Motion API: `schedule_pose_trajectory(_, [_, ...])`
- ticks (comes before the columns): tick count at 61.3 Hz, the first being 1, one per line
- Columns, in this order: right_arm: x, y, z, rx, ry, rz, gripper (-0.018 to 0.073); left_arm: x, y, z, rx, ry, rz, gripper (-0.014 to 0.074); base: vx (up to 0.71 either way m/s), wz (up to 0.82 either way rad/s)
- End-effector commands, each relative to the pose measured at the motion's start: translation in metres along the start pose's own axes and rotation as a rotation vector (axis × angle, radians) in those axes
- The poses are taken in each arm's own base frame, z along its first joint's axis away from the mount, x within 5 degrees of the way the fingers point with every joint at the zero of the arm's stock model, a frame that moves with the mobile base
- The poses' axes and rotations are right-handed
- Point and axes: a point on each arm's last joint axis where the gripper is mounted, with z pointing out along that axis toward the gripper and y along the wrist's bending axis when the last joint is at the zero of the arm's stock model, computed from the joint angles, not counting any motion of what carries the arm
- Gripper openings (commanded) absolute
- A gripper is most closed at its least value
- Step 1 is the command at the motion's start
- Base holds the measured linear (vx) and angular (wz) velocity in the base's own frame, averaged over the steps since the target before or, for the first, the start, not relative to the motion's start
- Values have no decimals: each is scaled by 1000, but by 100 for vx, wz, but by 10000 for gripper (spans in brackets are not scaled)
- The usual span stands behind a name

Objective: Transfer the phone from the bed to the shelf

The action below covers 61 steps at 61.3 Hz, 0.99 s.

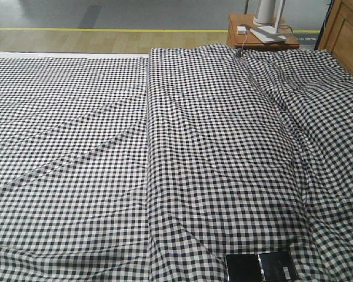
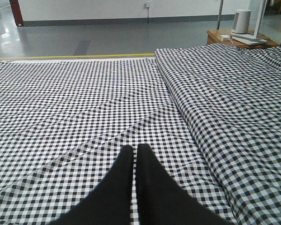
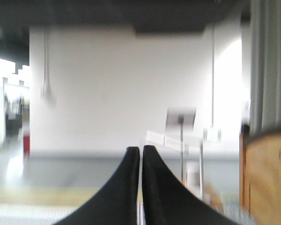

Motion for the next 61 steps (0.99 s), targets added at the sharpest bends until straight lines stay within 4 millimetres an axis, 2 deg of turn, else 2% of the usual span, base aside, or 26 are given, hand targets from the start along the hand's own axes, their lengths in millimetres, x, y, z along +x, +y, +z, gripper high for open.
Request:
schedule_pose_trajectory(1, [-2, 0, 22, 1, 105, -22, -3, -6, 1, 0, -5, -75, -10, 1, 0, 0])
schedule_pose_trajectory(12, [29, -1, 54, -8, 360, -18, 3, -6, 1, 0, -5, -75, -10, 1, 0, 0])
schedule_pose_trajectory(24, [49, -1, 73, -10, 483, -14, 65, -6, 1, 0, -5, -75, -10, 1, 0, 0])
schedule_pose_trajectory(32, [51, -1, 76, -10, 493, -14, 214, -6, 1, 0, -5, -75, -10, 1, 0, 0])
schedule_pose_trajectory(49, [51, -1, 76, -17, 492, -44, 667, -6, 1, 0, -5, -75, -10, 1, 0, 0])
schedule_pose_trajectory(54, [51, -1, 76, -17, 489, -44, 730, -6, 1, 0, -5, -75, -10, 1, 0, 0])
schedule_pose_trajectory(61, [50, -2, 76, -16, 484, -44, 724, -6, 1, 0, -5, -75, -10, 1, 0, 0])
